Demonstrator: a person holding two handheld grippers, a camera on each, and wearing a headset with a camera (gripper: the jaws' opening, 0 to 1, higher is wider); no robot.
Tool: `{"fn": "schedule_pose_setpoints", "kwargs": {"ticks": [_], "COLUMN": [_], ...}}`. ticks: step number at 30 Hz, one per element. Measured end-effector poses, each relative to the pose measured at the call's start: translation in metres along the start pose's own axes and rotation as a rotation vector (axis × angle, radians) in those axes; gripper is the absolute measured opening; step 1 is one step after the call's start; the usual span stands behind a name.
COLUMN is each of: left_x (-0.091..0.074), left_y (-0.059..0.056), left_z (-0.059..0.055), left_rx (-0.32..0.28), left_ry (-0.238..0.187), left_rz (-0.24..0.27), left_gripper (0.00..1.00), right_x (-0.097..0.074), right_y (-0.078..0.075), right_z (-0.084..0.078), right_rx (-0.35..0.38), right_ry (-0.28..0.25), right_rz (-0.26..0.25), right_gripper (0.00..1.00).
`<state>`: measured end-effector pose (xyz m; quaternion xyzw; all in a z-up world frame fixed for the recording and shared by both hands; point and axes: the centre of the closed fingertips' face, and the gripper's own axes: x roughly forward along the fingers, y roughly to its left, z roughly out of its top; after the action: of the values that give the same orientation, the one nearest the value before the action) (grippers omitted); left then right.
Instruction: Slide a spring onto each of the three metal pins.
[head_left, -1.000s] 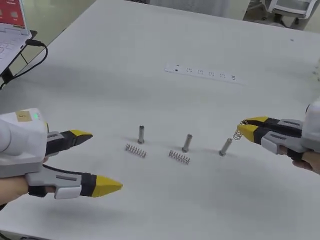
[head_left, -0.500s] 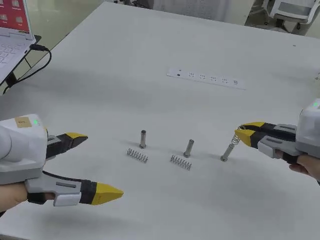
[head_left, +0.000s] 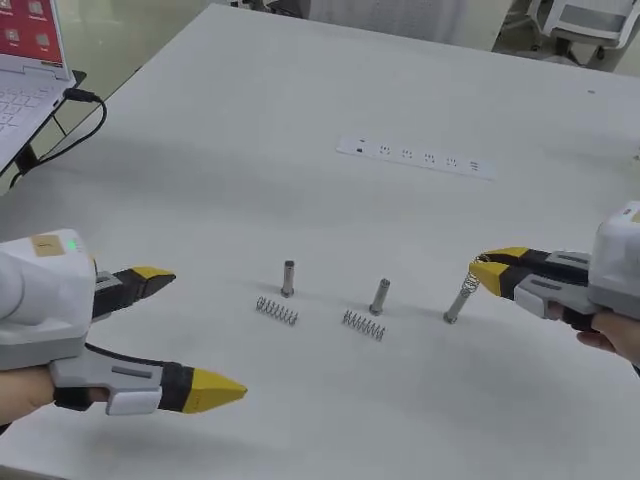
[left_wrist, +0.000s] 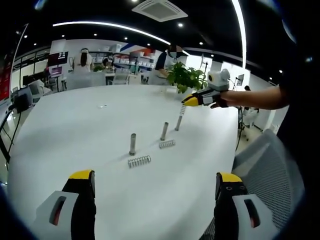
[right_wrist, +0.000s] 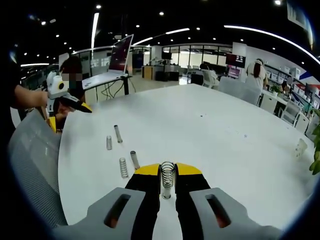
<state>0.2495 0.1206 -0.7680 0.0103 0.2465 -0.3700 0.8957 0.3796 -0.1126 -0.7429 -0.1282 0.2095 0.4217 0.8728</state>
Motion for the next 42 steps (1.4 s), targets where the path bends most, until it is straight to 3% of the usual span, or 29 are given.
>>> {"fn": "schedule_pose_setpoints", "kwargs": {"ticks": [24,42], "left_x": [-0.002,-0.003], "left_y": [-0.001,-0.002], "left_z": [-0.004,-0.006], "left_rx": [-0.001,0.000], "left_ry": [0.012,0.012], "left_rz": [-0.003,-0.002], "left_gripper": [0.97,0.95], "right_x": [0.005,0.011], "right_y": [0.000,-0.001], "right_z": [-0.009,-0.026], "right_rx": [0.018,0.032], "right_ry": [0.011,0.042], "right_rz": [0.000,0.002], "right_gripper": [0.08,0.08]}}
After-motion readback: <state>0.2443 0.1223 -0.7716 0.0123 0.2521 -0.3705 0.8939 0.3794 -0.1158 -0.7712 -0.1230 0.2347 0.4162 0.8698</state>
